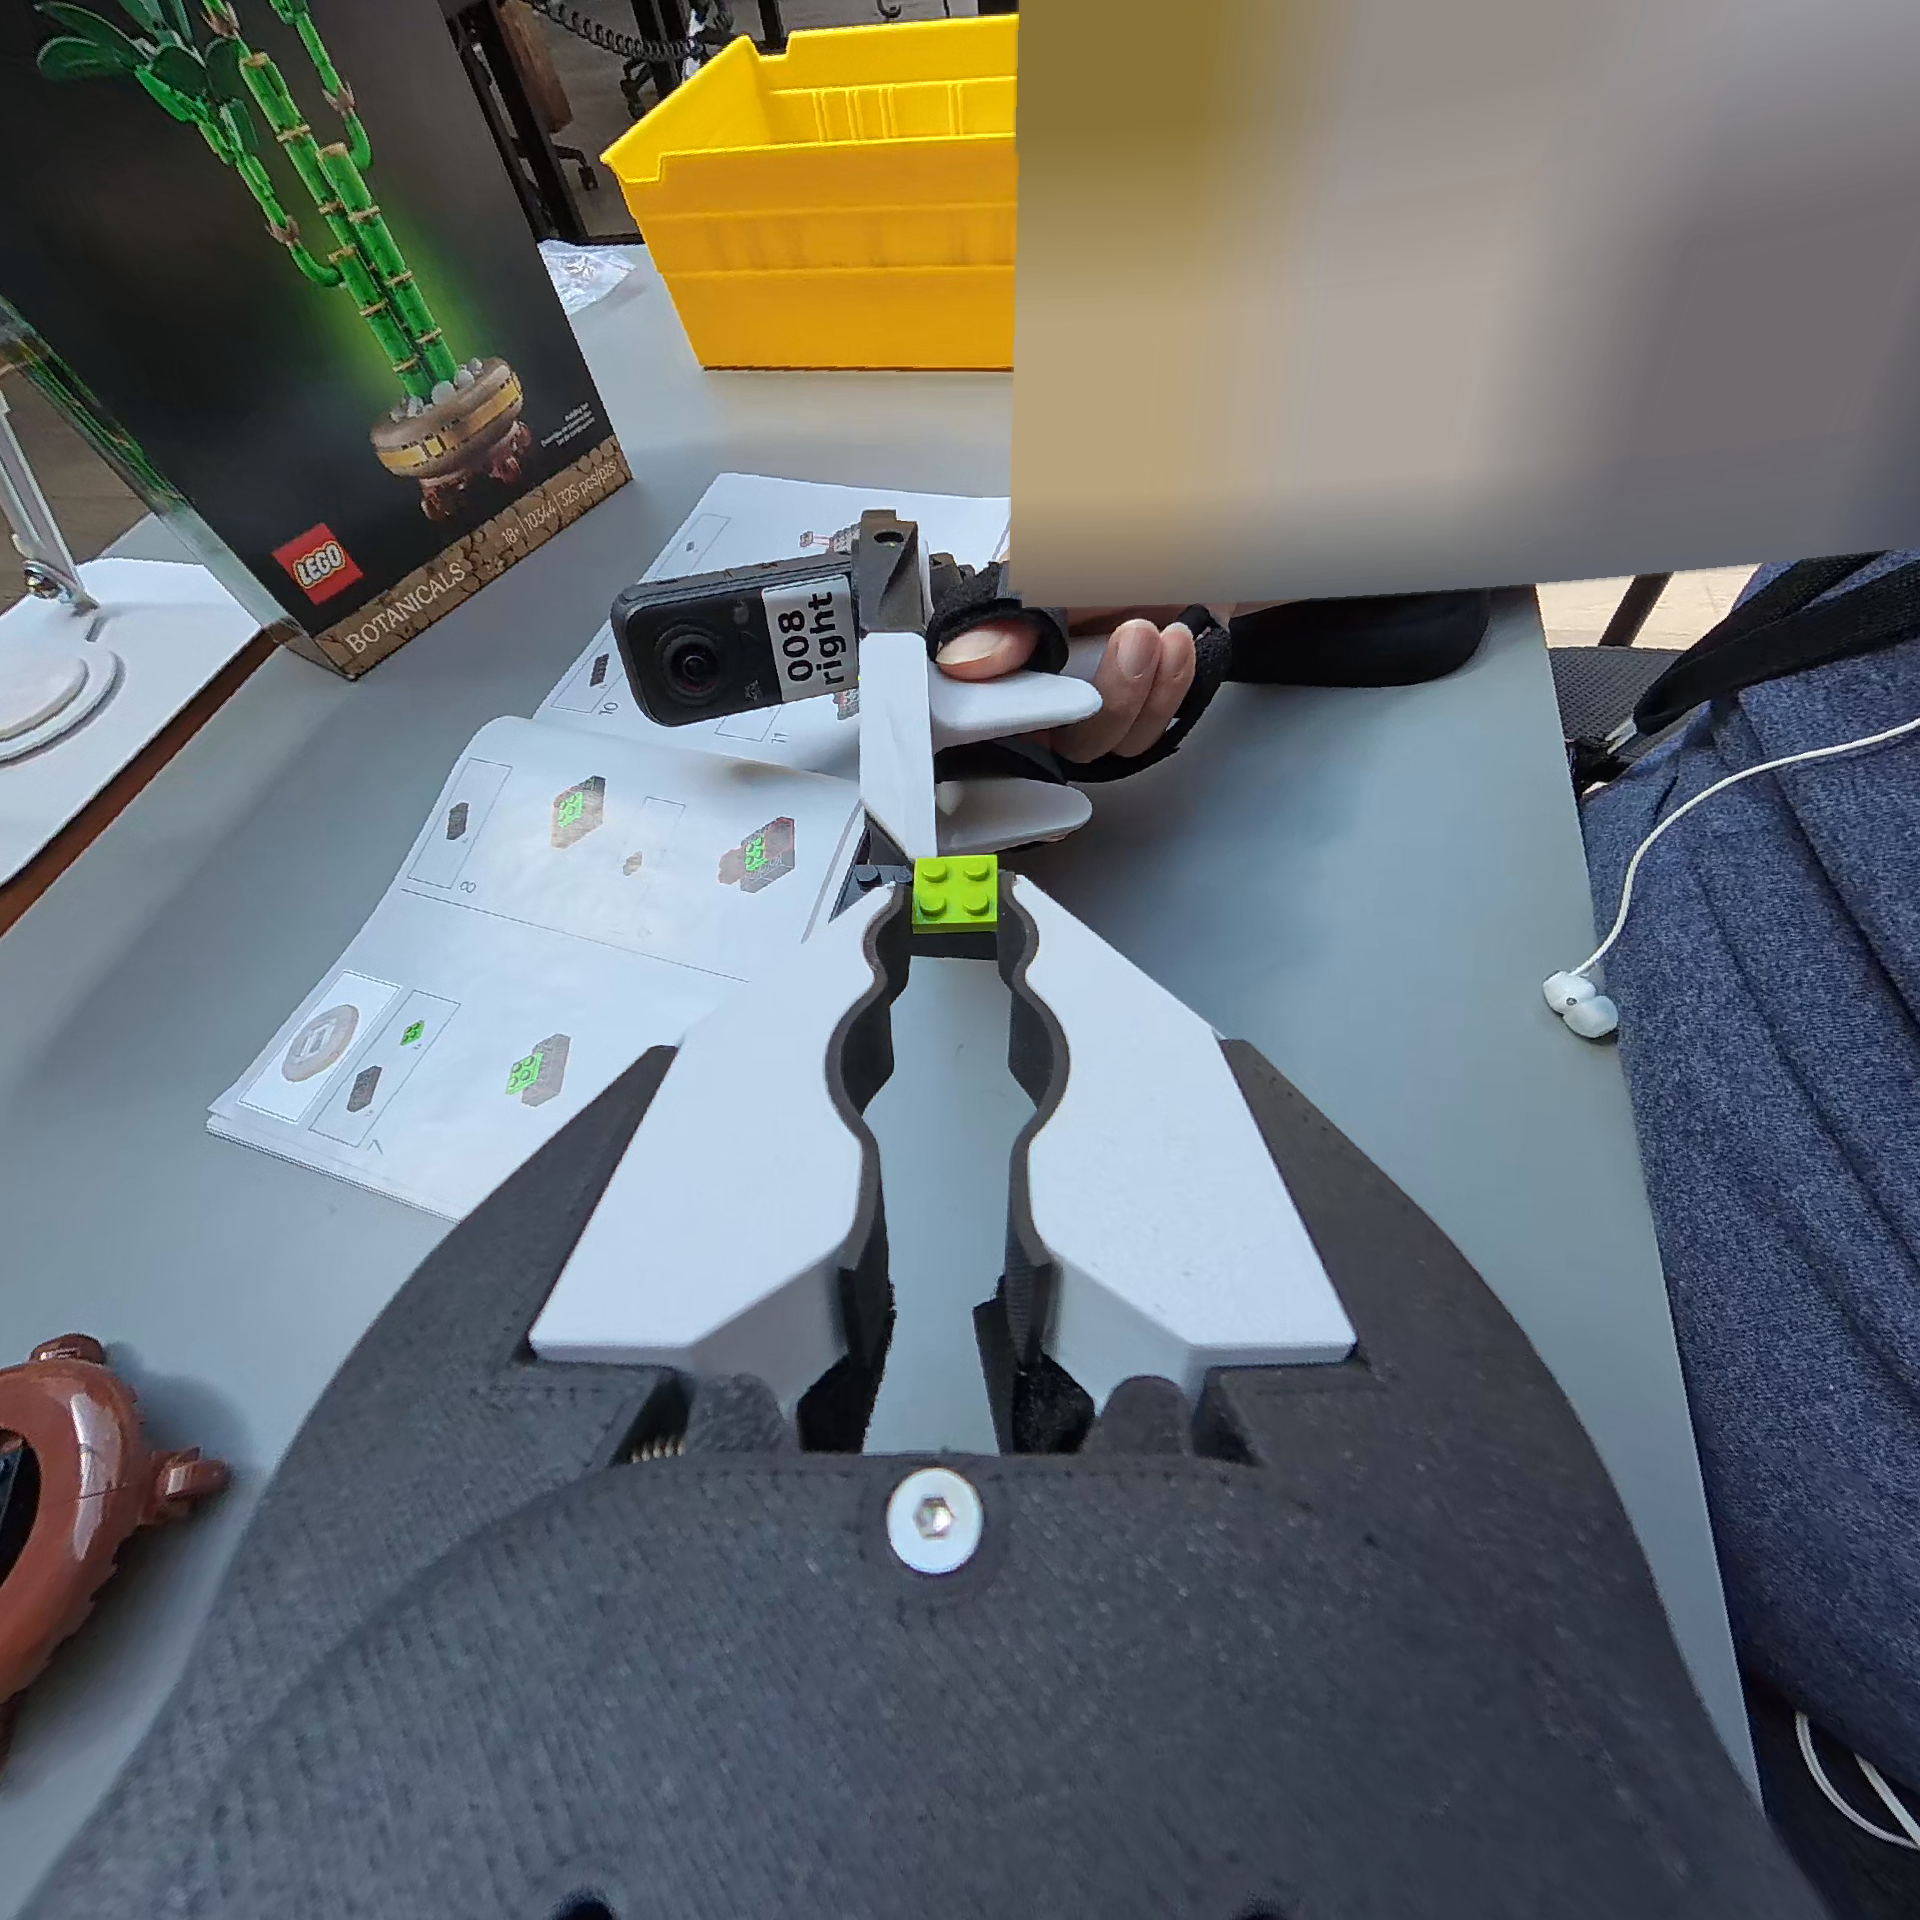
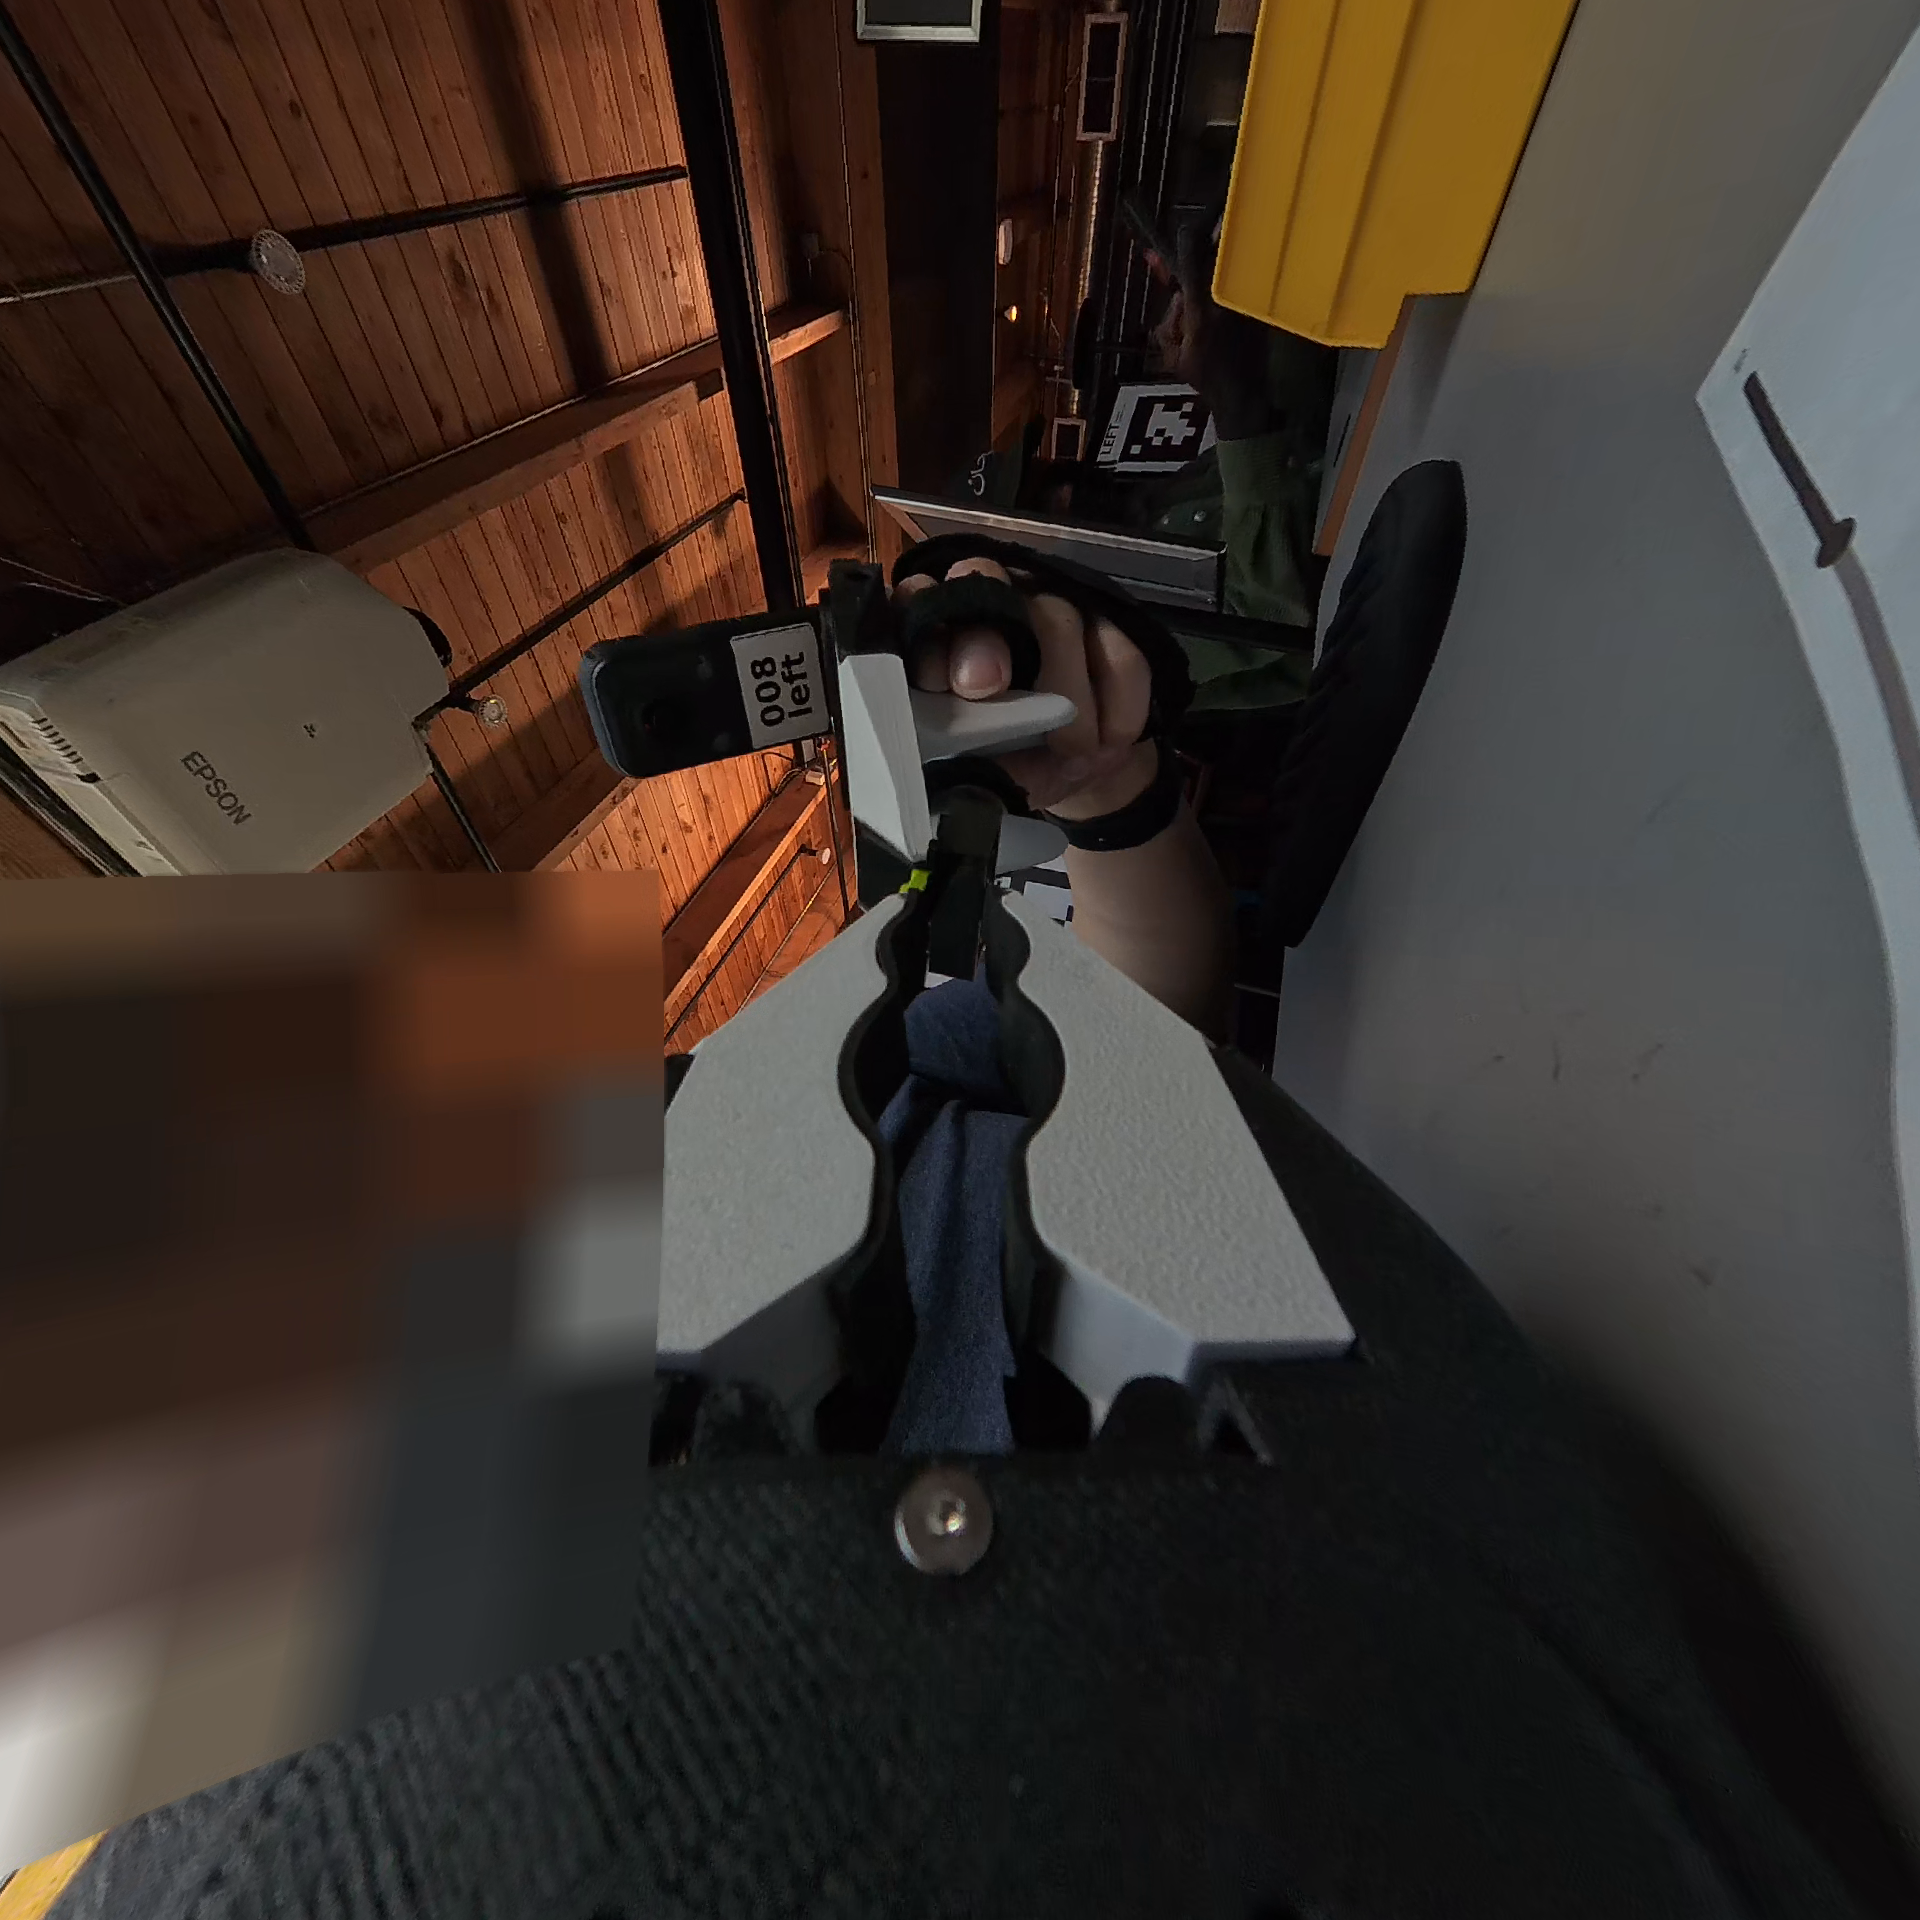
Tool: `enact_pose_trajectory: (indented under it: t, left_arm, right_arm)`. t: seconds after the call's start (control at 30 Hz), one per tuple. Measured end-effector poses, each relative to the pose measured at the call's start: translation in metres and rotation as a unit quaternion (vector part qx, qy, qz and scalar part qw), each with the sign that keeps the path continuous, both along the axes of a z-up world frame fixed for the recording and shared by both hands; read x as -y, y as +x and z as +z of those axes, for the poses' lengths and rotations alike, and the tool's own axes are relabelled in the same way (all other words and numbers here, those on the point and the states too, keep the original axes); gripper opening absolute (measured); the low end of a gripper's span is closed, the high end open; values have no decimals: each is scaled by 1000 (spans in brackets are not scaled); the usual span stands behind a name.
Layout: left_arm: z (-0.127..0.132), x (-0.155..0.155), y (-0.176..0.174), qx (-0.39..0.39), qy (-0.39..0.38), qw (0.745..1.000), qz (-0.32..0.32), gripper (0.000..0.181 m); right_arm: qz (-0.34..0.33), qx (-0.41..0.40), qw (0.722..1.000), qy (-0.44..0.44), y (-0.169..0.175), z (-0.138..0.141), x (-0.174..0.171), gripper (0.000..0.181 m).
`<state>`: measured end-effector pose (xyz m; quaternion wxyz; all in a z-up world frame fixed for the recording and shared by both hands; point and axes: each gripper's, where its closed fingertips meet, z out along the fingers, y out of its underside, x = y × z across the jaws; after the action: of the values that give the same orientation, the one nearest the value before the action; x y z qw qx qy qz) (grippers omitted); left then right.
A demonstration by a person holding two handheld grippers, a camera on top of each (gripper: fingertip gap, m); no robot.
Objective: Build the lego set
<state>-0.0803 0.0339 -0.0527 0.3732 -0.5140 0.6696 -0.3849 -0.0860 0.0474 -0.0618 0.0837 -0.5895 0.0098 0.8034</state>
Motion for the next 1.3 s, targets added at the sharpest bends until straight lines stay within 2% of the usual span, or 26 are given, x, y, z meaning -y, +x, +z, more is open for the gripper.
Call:
enact_pose_trajectory:
  t: [0.2,0.43,0.8,1.07,1.17,1.3]
  left_arm:
    - [1,-7,-3,-16,-14,1000,4,14]
    - [-6,-2,-9,-70,-21,997,-19,14]
    - [-6,-3,-10,-122,25,992,-35,14]
    - [-14,-3,-13,-176,38,983,-29,14]
    - [-13,-5,-13,-180,41,983,-22,14]
    - [-13,-6,-13,-181,48,982,-19,14]
  right_arm:
    - [6,10,1000,10,-2,0,2,9]
    - [15,28,999,18,-5,-4,6,13]
    - [16,-2,1000,-16,-6,-3,5,12]
    - [7,33,999,3,-9,-9,4,13]
    - [-6,35,999,9,-8,-8,2,7]
    - [-4,23,1000,-2,-7,-8,2,12]
